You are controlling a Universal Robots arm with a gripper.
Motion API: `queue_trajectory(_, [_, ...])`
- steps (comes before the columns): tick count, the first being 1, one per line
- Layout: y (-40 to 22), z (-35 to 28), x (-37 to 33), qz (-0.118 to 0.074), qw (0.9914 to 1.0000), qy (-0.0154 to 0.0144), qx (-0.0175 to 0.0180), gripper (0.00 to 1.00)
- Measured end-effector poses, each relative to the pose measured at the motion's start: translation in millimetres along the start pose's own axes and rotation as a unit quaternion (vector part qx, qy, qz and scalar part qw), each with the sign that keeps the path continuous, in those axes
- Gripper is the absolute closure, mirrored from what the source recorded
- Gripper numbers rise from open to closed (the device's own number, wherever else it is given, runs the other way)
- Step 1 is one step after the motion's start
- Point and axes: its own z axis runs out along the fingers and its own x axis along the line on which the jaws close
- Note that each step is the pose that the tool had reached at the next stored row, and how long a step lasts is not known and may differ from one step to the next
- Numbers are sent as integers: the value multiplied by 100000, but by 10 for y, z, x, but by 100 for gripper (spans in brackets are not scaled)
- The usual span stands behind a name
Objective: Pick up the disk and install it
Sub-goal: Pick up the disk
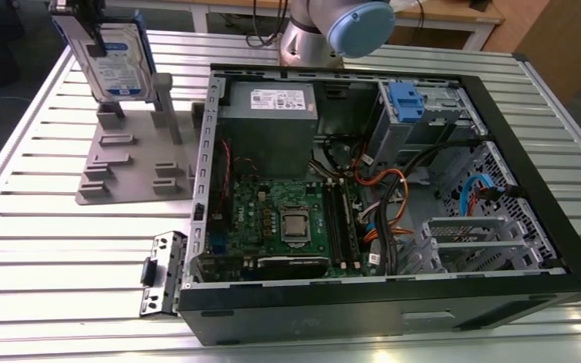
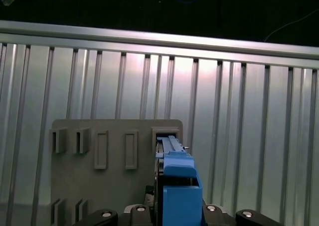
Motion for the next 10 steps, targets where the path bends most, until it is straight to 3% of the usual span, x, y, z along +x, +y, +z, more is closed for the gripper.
queue_trajectory(10, [2, -90, -2, -1, 100000, -2, -2, 64])
